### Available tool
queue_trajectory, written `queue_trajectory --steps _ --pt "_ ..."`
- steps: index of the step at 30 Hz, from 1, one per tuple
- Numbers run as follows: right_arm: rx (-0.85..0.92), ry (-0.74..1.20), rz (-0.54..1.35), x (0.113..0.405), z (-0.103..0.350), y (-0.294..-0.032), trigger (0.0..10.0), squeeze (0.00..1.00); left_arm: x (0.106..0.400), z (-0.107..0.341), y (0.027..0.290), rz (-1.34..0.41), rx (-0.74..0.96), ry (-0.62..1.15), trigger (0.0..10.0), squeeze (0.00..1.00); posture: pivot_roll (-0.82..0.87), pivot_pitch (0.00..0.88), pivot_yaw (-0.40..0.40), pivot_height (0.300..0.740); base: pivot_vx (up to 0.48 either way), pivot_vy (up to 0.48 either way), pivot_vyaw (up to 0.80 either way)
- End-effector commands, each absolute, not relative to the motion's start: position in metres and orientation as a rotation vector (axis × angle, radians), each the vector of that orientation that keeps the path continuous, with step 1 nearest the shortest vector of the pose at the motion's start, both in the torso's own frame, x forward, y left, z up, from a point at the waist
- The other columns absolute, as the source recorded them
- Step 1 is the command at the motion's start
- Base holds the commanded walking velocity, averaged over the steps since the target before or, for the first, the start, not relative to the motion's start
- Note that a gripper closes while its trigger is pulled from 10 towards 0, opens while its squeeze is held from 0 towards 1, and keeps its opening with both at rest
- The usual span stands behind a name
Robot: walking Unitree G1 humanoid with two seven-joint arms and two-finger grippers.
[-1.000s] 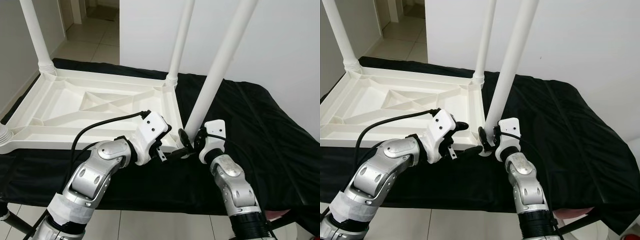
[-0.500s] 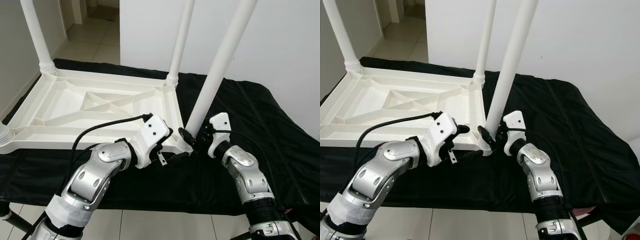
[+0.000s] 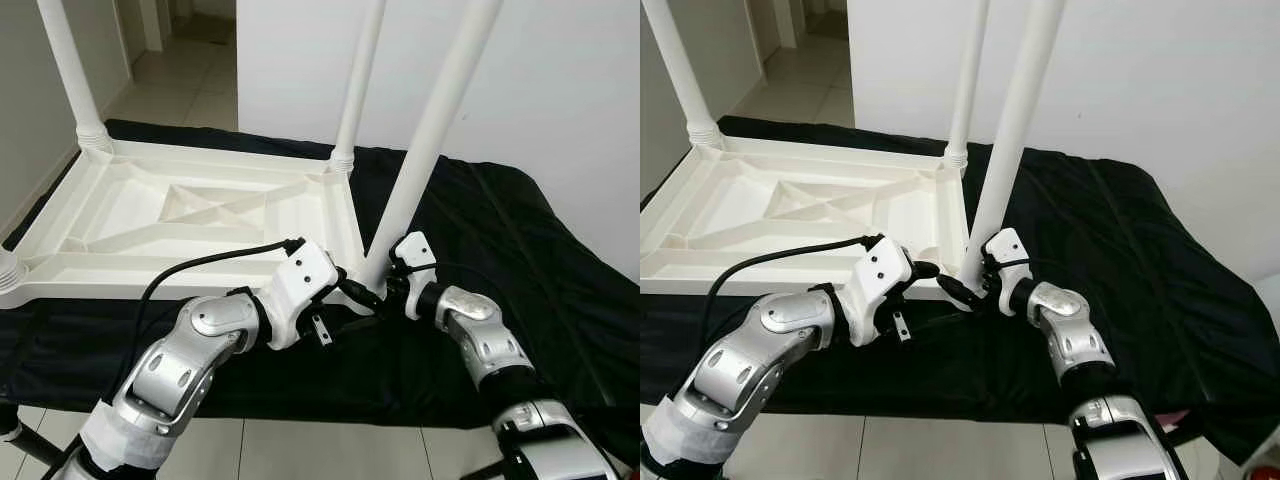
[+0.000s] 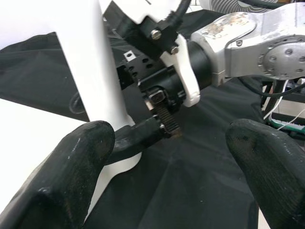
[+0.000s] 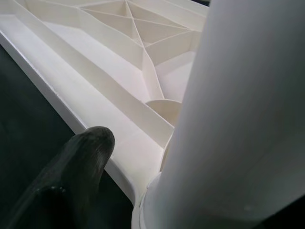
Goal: Building children table
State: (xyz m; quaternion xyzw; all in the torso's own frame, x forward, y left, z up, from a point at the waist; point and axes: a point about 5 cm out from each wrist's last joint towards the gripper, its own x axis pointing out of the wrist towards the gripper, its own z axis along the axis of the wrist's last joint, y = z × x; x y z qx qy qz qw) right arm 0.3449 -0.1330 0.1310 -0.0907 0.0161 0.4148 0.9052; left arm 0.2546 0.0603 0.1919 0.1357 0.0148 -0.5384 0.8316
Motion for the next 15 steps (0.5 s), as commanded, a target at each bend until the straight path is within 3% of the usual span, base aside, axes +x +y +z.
queue_trajectory --steps 1,5,6,7,9,15 --pt "-0.201 0.063 0.873 0.346 0.126 -0.128 10.0 0.00 0.250 0.192 0.057 -1.181 0.290 0.037 10.0 0.00 0.07 0.000 -0.079 0.740 0.000 0.000 0.00" --pt "-0.194 0.076 0.881 0.352 0.122 -0.120 10.0 0.00 0.249 0.192 0.058 -1.183 0.301 0.042 10.0 0.00 0.10 0.000 -0.070 0.740 0.000 0.000 0.00" --pt "-0.193 0.083 0.885 0.353 0.120 -0.119 4.8 0.00 0.249 0.192 0.059 -1.182 0.305 0.044 10.0 0.00 0.10 0.000 -0.070 0.740 0.000 0.000 0.00" --pt "-0.193 0.083 0.885 0.353 0.120 -0.119 4.8 0.00 0.249 0.192 0.059 -1.182 0.305 0.044 10.0 0.00 0.10 0.000 -0.070 0.740 0.000 0.000 0.00" --pt "-0.178 0.113 0.894 0.353 0.115 -0.117 0.0 0.00 0.249 0.193 0.060 -1.182 0.306 0.044 10.0 0.00 0.10 0.000 -0.071 0.740 0.000 0.000 0.00" --pt "-0.176 0.145 0.902 0.352 0.108 -0.117 0.0 0.00 0.249 0.193 0.061 -1.172 0.300 0.045 10.0 0.00 0.11 0.000 -0.080 0.740 0.000 0.000 0.00"
